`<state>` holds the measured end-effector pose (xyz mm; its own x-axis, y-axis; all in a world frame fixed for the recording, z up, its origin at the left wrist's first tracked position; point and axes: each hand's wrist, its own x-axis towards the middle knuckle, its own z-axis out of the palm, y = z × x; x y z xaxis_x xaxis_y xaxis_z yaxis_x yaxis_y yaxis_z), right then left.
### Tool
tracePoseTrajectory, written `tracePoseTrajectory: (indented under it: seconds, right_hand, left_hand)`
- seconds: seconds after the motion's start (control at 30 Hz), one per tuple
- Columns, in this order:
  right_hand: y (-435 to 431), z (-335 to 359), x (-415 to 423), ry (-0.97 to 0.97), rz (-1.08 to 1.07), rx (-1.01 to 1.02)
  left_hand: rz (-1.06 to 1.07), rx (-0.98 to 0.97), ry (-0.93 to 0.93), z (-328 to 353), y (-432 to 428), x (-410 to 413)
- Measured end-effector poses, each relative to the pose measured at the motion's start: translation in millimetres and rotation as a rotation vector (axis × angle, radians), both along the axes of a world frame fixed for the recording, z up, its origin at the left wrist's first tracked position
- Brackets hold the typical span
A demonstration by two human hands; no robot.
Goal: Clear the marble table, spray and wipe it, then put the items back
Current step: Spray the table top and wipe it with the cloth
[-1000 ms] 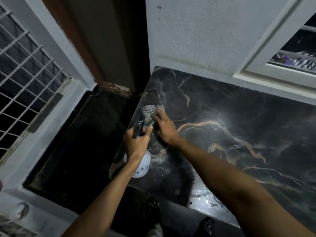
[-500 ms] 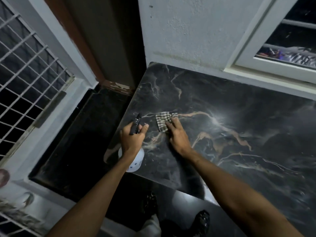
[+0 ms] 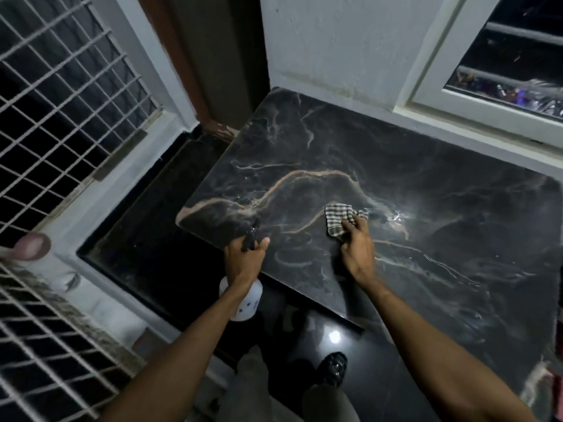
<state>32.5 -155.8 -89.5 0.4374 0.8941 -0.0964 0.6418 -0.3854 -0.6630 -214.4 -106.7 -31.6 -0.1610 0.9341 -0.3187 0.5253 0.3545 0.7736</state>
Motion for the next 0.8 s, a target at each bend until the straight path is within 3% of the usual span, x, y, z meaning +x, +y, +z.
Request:
tracePoseTrajectory:
  seconds: [0.07, 0.23, 0.27, 0.37, 0.4, 0.5, 0.53, 0.57, 0.63, 0.67, 0.8]
  right_hand:
    - [6, 6, -20, 0.031, 0.047, -0.024]
    - [33, -2, -84, -0.029, 0.527, 0.053]
    - [48, -4, -87, -0.037, 0.535, 0.057]
    - [94, -1, -106, 0.024, 0.217, -0.03]
    - [103, 0, -126, 0.026, 0.242, -0.03]
    - [108, -10, -170, -0.08, 0.792, 0.077]
    - [124, -10, -173, -0.095, 0.885, 0.106]
    - [148, -15, -175, -0.098, 0.853, 0.091]
    - [191, -12, -184, -0.063, 0.486, 0.017]
    - [202, -11, -200, -0.058, 0.432, -0.004]
    - [191, -12, -261, -0.131, 0.961, 0.114]
  left_hand:
    - [0.028, -0.03, -0.01, -3, -8, -7]
    - [0.063, 0.015, 0.025, -7, -11, -29]
    - [0.082, 0.008, 0.02, -7, -8, -36]
    - [0.145, -0.018, 0.016, -11, 7, -59]
    - [0.164, -0.015, 0.012, -11, 14, -68]
    - [0.196, -0.002, 0.019, -16, 29, -92]
    - [0.205, -0.003, 0.013, -20, 36, -102]
    - [0.222, -0.012, 0.006, -26, 44, -113]
    - [0.256, -0.023, 0.0, -34, 54, -131]
    - [0.264, -0.028, -0.002, -36, 59, -139]
    - [0.277, -0.065, -0.008, -47, 74, -167]
